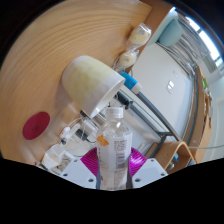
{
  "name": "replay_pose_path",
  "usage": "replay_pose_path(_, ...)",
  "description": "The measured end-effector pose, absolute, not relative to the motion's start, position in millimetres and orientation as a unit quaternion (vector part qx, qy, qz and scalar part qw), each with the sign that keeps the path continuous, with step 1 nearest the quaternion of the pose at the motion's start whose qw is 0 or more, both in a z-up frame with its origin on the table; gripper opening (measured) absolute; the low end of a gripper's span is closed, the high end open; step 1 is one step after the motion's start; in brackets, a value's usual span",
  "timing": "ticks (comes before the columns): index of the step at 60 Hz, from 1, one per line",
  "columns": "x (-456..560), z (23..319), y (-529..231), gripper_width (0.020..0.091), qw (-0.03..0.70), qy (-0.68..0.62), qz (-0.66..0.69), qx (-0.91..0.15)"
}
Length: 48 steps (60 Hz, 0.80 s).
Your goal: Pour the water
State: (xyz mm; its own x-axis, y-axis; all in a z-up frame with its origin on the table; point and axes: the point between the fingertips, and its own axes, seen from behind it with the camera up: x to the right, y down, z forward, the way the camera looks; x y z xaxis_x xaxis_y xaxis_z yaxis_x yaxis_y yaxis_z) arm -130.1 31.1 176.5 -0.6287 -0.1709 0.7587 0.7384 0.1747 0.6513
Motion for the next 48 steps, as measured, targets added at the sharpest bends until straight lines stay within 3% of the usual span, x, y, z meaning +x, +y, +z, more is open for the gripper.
replay_pose_path(9,-141.0,173.1,28.6,0.0358,0.338,-0.682,-0.626,-0.172)
replay_pose_path(24,-138.5,171.1,28.8,0.0360,0.355,-0.680,-0.612,-0.192)
replay_pose_path(36,-120.4,197.4,24.4,0.0358,0.493,-0.607,-0.522,-0.342)
replay_pose_path(48,-86.5,207.7,22.1,0.0360,0.629,-0.434,-0.307,-0.567)
